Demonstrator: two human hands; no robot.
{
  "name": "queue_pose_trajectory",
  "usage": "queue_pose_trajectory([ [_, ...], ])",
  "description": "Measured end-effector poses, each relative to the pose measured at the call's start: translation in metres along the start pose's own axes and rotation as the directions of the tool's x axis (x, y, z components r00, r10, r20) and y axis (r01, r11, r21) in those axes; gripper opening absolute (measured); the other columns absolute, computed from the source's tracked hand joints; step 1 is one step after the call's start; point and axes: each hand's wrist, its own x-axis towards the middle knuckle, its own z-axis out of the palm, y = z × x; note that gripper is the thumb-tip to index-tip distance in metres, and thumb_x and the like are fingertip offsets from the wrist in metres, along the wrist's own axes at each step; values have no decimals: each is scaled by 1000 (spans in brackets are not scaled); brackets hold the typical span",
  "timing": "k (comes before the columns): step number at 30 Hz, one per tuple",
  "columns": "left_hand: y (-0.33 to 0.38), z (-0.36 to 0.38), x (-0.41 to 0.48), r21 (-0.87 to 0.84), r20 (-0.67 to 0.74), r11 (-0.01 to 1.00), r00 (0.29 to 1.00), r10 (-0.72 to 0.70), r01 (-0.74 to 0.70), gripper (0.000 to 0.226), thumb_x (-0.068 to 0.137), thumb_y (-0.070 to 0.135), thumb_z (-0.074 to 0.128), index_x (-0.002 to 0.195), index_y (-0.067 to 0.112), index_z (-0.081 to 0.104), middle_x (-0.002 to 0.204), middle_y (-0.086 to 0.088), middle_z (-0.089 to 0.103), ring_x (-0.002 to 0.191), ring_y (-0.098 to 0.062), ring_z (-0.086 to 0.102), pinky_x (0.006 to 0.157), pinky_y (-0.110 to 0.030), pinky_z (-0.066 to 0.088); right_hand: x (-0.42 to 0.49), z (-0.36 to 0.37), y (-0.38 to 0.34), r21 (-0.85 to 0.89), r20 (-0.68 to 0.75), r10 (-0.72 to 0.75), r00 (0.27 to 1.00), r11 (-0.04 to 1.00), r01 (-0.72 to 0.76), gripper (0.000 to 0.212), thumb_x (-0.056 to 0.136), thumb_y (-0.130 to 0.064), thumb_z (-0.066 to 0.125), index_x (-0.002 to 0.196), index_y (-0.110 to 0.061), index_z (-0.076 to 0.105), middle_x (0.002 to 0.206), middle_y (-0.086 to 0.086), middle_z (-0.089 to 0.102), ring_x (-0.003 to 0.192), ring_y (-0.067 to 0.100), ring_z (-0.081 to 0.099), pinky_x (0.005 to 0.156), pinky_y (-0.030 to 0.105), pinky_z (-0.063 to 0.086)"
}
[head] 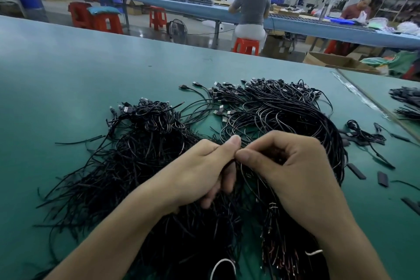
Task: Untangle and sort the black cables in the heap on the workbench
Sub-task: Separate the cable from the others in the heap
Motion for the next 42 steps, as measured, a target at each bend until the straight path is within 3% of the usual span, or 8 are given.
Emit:
queue_pose_trajectory([
  [7,2,-11,-5,-359,269,929,963,6,95,59,99,55,44,50,23,40,37,4,35,34,-10,44,31,-13,28,3,3,12,330,193,-13,981,942,-52,16,85,-37,72,81,-24,65,71,0,62,67,17,53,64,30,48],
  [13,2,1,2,-314,54,948,998,-31,46,58,97,47,51,47,19,40,43,-1,38,42,-11,48,36,-16,34,4,0,13,304,167,5,986,951,-56,11,86,-24,73,81,-23,63,81,8,73,76,20,70,69,31,58],
  [18,-3,1,7,-458,-9,888,999,34,-34,60,92,45,61,47,9,42,55,-3,46,63,-17,56,68,-30,53,2,13,6,266,-10,-45,999,963,46,12,87,-13,71,82,-17,62,80,8,72,74,26,72,62,37,60],
  [20,2,6,12,-613,-1,790,999,-44,34,56,95,34,57,56,-6,58,56,-4,60,60,-15,65,60,-34,59,1,18,2,277,-62,-64,996,958,79,13,87,-8,71,82,-16,62,81,2,73,73,15,73,57,30,60],
  [23,4,11,19,-648,7,744,979,-205,160,58,94,34,49,45,15,72,45,-1,60,37,-10,58,43,-20,47,0,20,0,155,-122,-87,989,982,105,14,85,-15,71,81,-25,62,81,-1,71,69,17,70,59,40,58],
  [27,-1,3,8,-438,181,874,973,-146,212,50,90,66,49,90,25,76,56,-10,65,28,-11,41,34,-12,31,2,17,4,75,-183,-70,981,994,85,18,84,-13,78,79,-25,66,76,-6,70,66,14,67,60,29,55],
  [35,-4,-15,9,-412,-377,910,917,-130,-40,63,100,54,41,47,21,51,40,4,32,27,-7,23,30,-12,17,0,22,19,-206,84,271,959,946,-249,24,84,-51,69,97,-34,59,78,-14,64,69,-5,59,61,12,48],
  [42,-3,-16,10,-474,-403,873,910,-100,-114,68,103,56,20,47,24,41,43,9,26,35,-7,16,31,-16,15,-9,38,25,-547,248,396,884,811,-210,26,85,-54,68,81,-29,68,73,-13,67,67,2,64,68,28,58],
])
